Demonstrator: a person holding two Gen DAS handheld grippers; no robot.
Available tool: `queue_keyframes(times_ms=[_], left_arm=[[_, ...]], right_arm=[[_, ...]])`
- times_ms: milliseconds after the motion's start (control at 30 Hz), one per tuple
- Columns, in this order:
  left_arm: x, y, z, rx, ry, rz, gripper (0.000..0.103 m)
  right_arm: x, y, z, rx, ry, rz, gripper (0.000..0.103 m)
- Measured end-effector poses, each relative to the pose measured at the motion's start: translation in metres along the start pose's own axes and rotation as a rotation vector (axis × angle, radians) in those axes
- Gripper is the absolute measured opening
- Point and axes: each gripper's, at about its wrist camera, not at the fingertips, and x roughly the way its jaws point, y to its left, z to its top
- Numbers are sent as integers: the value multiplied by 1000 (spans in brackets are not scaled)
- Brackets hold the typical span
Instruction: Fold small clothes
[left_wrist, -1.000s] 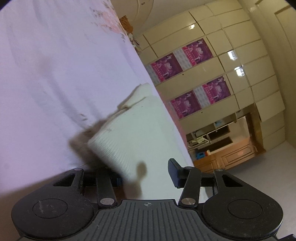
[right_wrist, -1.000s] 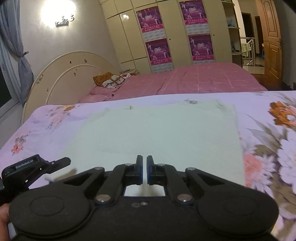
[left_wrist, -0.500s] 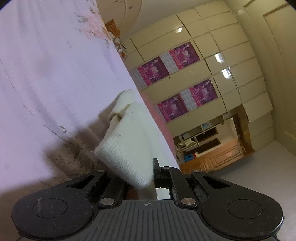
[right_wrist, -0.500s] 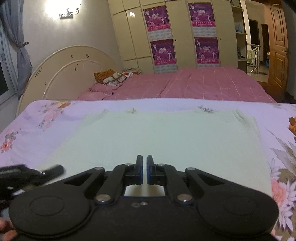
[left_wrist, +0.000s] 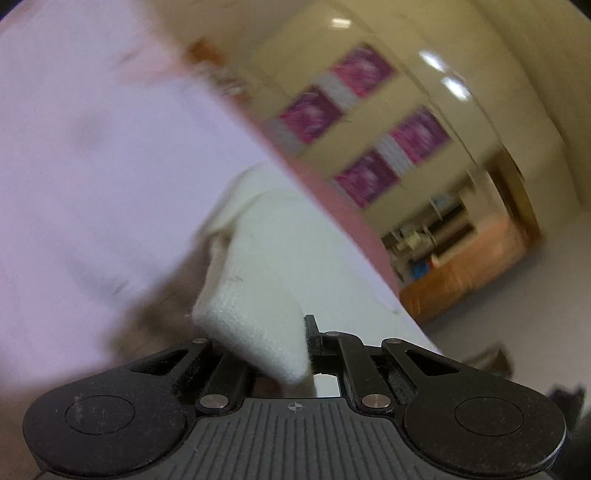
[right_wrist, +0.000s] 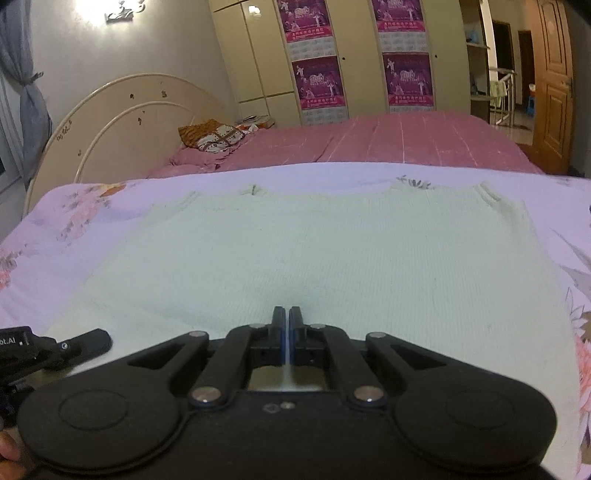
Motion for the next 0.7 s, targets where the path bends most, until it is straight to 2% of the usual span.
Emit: queue_keyframes(times_ms=[67, 100, 133, 233, 300, 400, 500, 567, 600, 633, 667, 700], left_arm=[[0, -39, 12, 158, 19, -9, 7], [1, -58, 14, 233, 29, -15, 7], [4, -79, 16, 309, 39, -27, 7], [18, -137, 12, 489, 86, -70, 7], [26, -167, 6, 570, 125, -103, 7], [46, -208, -18, 683, 215, -135, 7], [74, -243, -56, 834, 322, -121, 7], [87, -265, -90, 980, 351, -113, 9], [91, -279, -102, 1037, 350, -103, 26], [86, -282, -111, 1062, 342, -137, 39], [81, -284, -112, 1049, 346, -194, 57], [76, -283, -110, 1016, 350, -223, 57]], right_arm=[[-5, -5, 3, 38, -10, 13, 3], [-13, -10, 4, 73, -38, 15, 11], [-25, -17, 5, 118, -79, 13, 12], [-59, -48, 4, 247, -167, 24, 13], [-84, -74, 3, 307, -217, 16, 14], [-114, -113, -1, 386, -257, -14, 16], [-140, -151, -10, 459, -274, -56, 19], [-149, -166, -20, 484, -265, -85, 21], [-151, -172, -24, 491, -255, -97, 21], [-153, -178, -30, 495, -247, -108, 21], [-154, -181, -33, 498, -239, -116, 21], [-152, -183, -34, 501, -230, -119, 22]])
